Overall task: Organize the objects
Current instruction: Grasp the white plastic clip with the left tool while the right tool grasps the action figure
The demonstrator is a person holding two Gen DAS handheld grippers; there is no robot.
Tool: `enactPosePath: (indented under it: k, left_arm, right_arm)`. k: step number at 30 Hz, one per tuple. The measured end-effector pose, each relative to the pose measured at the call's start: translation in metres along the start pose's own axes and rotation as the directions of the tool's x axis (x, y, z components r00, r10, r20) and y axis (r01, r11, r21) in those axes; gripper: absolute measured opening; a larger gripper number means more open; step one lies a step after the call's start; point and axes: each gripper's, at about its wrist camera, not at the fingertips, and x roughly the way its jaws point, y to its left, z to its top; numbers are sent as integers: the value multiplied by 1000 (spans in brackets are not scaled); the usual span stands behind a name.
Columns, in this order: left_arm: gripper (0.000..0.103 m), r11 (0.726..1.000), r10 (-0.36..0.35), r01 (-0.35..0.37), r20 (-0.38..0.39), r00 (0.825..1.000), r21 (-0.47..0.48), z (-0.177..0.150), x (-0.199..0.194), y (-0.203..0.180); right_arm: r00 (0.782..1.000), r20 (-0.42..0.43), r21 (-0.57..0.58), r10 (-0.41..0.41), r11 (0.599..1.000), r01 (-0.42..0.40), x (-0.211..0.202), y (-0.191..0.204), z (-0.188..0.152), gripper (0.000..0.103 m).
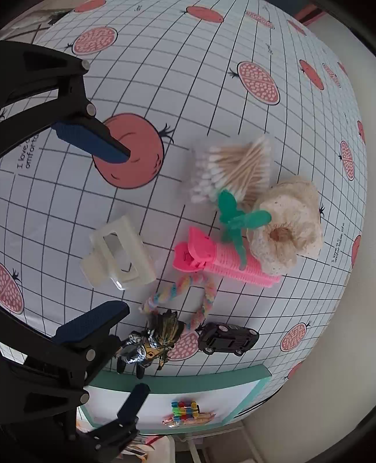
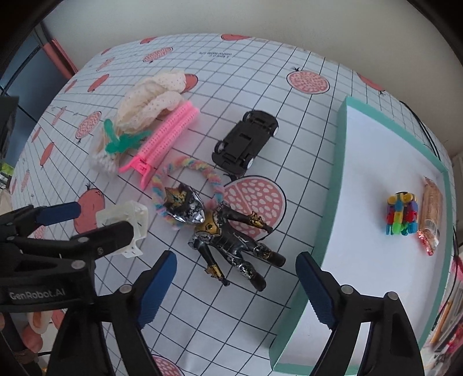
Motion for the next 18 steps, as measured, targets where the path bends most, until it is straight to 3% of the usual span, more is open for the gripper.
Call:
enactPosePath:
  k: [5,8,18]
  left_arm:
    - [95,1000,-7,7,-12,1000,-5,0,9,-2]
    - [88,1000,-6,6,-31,999,3,-2,17,-4]
    - [88,1000,22,-21,-43,999,23,-6,28,-7]
  right_arm:
    - [1000,-11,14,12,1000,-12,8,-1,1,82]
    - [1000,-17,18,14,1000,-13,13,-1,1,82]
    - [999,-37,8,-8,1000,9,25,3,5,80]
